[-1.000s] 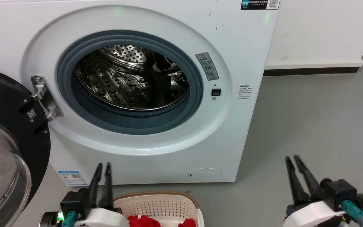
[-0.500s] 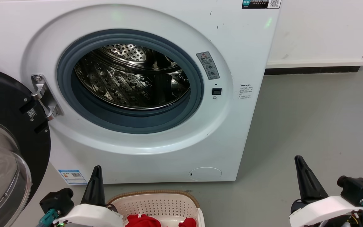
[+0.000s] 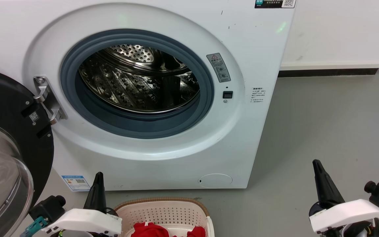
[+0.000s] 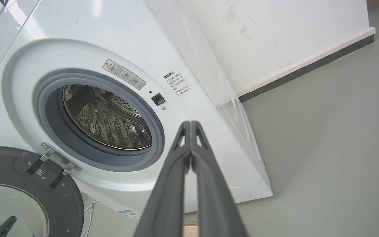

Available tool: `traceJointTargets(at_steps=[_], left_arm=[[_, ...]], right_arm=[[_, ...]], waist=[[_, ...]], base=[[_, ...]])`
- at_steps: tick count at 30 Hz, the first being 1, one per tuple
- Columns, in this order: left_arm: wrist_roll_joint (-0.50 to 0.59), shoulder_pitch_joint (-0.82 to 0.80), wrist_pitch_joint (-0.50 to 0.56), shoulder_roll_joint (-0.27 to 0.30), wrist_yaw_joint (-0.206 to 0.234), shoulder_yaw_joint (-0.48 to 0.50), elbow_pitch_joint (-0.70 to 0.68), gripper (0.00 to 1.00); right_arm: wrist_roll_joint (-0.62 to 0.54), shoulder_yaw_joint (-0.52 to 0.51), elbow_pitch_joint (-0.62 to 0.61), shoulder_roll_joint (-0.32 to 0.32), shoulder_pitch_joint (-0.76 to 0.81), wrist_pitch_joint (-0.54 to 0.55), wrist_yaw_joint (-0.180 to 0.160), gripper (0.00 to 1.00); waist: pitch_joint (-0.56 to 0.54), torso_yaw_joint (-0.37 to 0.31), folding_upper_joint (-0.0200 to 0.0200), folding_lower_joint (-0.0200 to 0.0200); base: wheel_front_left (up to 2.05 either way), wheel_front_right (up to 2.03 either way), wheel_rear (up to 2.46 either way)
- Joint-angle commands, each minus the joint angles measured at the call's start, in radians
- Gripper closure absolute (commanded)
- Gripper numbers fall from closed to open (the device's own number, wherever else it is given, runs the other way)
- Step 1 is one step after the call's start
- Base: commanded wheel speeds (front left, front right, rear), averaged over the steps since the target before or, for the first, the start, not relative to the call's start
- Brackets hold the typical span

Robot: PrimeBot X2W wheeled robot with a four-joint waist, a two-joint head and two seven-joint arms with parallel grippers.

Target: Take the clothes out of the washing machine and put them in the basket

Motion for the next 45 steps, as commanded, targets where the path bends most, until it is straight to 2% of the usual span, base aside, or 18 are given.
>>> traceJointTargets(at_steps=[1,20,45], left_arm=[[-0.031,-0.031,0.005,0.001,-0.005,0.007,-0.010,1.00],[-0.289,-0.055,0.070,0.000,-0.028,0.035,0.008,1.00],[-0.564,-0.077,0.140,0.000,-0.053,0.065,0.027,1.00]], right_arm=[[0.035,-0.004,-0.007,-0.008,-0.029,0.006,0.000,1.00],[0.314,-0.023,0.023,-0.014,-0.053,0.050,0.000,1.00],[0.604,-0.050,0.055,-0.014,-0.080,0.101,0.000,1.00]], waist=[[0.000,0.000,0.0000,0.0000],[0.007,0.007,0.0000,0.0000],[0.016,0.015,0.0000,0.0000]], base=[[0.00,0.00,0.00],[0.00,0.00,0.00],[0.00,0.00,0.00]])
